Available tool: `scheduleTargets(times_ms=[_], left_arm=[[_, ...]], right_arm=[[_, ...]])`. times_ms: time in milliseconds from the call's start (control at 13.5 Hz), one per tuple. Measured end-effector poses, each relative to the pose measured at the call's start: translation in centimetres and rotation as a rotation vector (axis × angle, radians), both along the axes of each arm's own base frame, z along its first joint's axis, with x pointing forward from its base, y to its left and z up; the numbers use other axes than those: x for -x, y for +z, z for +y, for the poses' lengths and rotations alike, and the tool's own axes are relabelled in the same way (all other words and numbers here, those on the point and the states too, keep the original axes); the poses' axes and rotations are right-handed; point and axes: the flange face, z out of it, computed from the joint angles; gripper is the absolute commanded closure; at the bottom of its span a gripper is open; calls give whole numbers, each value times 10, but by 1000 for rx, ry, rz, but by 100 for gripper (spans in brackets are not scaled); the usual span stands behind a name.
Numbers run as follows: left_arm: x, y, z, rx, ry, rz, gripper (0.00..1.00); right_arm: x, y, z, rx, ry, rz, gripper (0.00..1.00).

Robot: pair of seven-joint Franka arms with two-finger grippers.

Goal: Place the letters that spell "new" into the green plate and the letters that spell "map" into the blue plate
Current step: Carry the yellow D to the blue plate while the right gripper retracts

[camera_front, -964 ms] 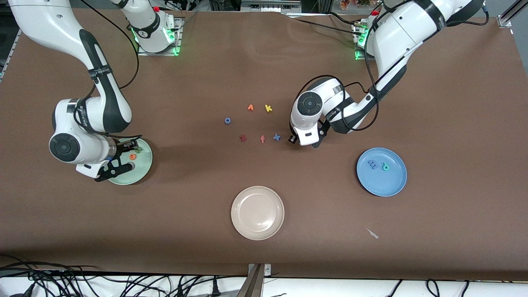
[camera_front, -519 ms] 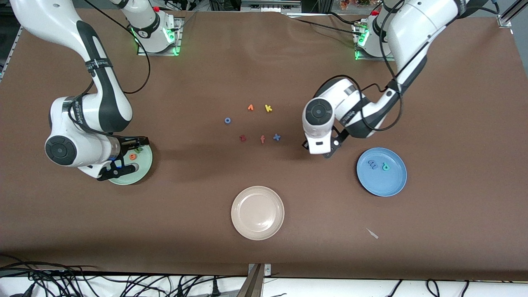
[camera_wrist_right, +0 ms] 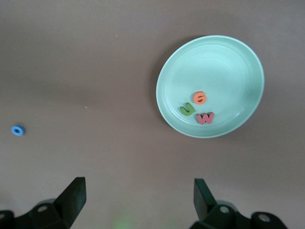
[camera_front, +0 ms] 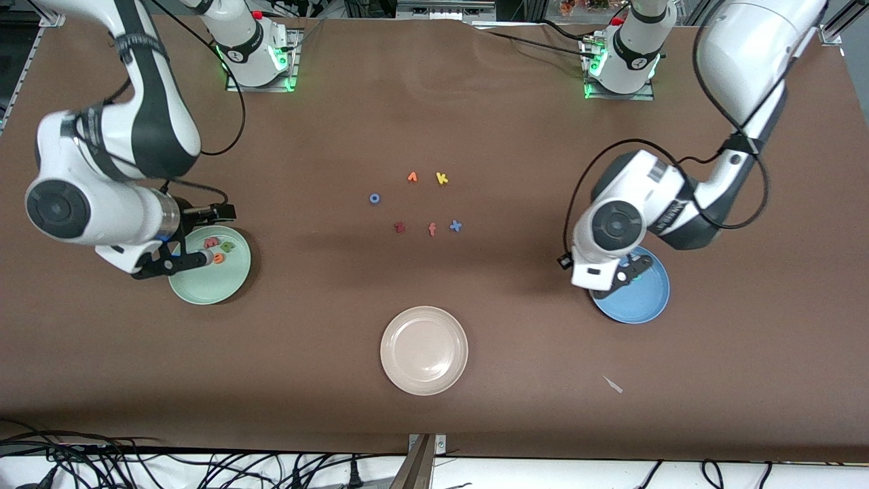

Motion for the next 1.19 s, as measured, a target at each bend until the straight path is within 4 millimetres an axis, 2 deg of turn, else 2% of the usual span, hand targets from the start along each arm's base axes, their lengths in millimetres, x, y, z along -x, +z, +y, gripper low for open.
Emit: scheduleTargets(times_ms=[148, 297, 371, 519, 593, 668, 742, 890, 1187], left_arm=[[-19, 5, 48, 34, -76, 5, 84], [-37, -1, 94, 63, -143, -24, 84], [-45, -10, 112, 74, -171, -45, 85], [-56, -46, 140, 96, -207, -74, 86], [-58, -69, 148, 112, -209, -84, 77], [-59, -91, 153, 130, -209, -87, 34], [-59, -106, 153, 143, -207, -84, 0], [-58, -111, 150, 151, -208, -82, 0], [-63, -84, 137, 153, -224, -94, 0]], right_arm=[[15, 45, 0, -2, -16, -83, 0], [34, 103, -7, -10, -25, -178, 0], [45, 128, -13, -13, -33, -219, 0], [61, 161, -28, -16, -60, -277, 0], [64, 169, -41, -15, -82, -289, 0], [64, 169, -54, -12, -106, -289, 0], [63, 166, -67, -8, -128, -282, 0], [62, 162, -82, -4, -155, -274, 0], [66, 173, -93, 0, -175, -258, 0]])
